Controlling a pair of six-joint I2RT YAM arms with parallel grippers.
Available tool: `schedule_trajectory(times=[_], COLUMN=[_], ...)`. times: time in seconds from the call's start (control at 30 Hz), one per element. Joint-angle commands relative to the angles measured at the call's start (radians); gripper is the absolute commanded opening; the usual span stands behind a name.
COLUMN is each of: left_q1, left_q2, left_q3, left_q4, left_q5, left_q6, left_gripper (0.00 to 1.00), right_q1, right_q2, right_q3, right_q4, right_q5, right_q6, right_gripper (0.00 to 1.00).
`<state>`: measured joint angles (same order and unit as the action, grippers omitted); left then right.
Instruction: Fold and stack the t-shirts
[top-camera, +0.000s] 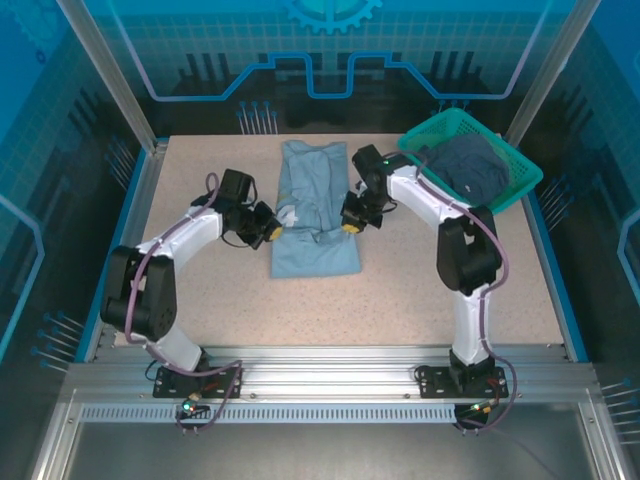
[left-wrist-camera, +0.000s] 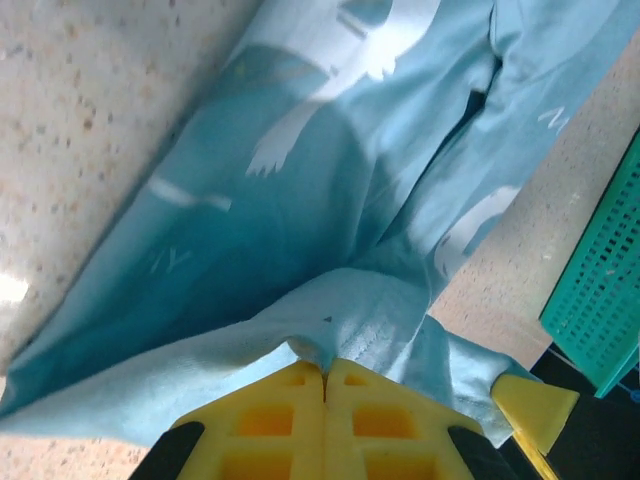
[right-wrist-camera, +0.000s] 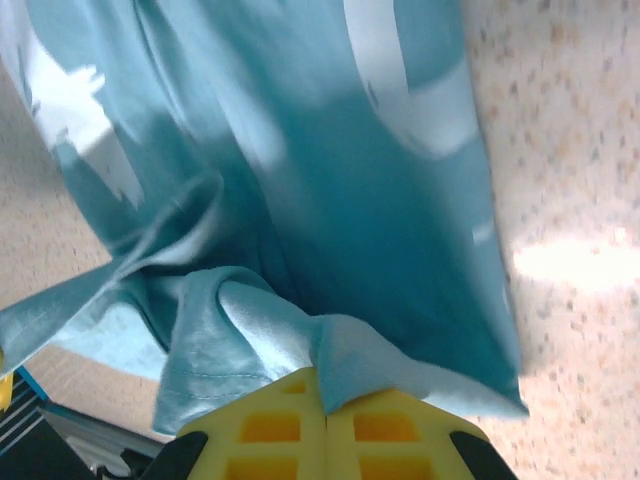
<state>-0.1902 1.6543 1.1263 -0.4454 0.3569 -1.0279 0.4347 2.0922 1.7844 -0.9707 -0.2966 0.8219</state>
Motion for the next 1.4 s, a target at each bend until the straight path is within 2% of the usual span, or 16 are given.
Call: schedule_trajectory(times=[0.0, 0.37, 0.4, 0.5, 0.53, 0.63, 0.7, 0.83, 0.97, 1.03, 1.23, 1.37], left_q1=[0.035, 0.084, 0.087, 0.092, 0.092, 0.092, 0.087, 0.026, -0.079, -0.122, -0.147, -0.147], left_q2=[0.075, 0.298, 0.308, 0.308, 0.295, 0.222, 0.146, 0.045, 0.079, 0.119, 0.201, 0.228], left_q3=[0.072, 0.251, 0.261, 0.291, 0.295, 0.265, 0.204, 0.080, 0.034, 0.039, 0.085, 0.082], left_q4=[0.044, 0.078, 0.076, 0.020, -0.010, -0.060, -0.062, 0.023, 0.123, 0.154, 0.160, 0.158], left_q5=[0.047, 0.081, 0.081, 0.048, 0.021, -0.057, -0.094, -0.039, 0.040, 0.044, 0.026, 0.032], left_q6=[0.045, 0.062, 0.066, 0.089, 0.100, 0.109, 0.088, -0.002, -0.096, -0.119, -0.125, -0.117], left_gripper=[0.00, 0.00, 0.01, 0.21, 0.25, 0.31, 0.34, 0.31, 0.23, 0.19, 0.13, 0.11], right_q1=[-0.024, -0.083, -0.088, -0.100, -0.104, -0.113, -0.110, -0.074, -0.019, 0.014, 0.046, 0.046], right_q2=[0.083, 0.288, 0.305, 0.323, 0.311, 0.244, 0.179, 0.047, -0.042, -0.045, 0.042, 0.129], right_q3=[0.087, 0.297, 0.317, 0.368, 0.372, 0.338, 0.288, 0.124, -0.051, -0.099, -0.098, -0.007], right_q4=[-0.066, -0.083, -0.082, -0.068, -0.064, -0.033, -0.018, 0.029, 0.126, 0.164, 0.214, 0.179], right_q5=[0.018, -0.001, -0.010, -0.028, -0.022, -0.008, 0.015, 0.046, 0.009, -0.013, -0.020, -0.001], right_q6=[-0.021, 0.004, 0.001, -0.026, -0.035, -0.052, -0.062, -0.064, -0.014, 0.013, 0.042, 0.025], right_gripper=[0.00, 0.00, 0.06, 0.29, 0.35, 0.44, 0.46, 0.41, 0.19, 0.11, 0.07, 0.06])
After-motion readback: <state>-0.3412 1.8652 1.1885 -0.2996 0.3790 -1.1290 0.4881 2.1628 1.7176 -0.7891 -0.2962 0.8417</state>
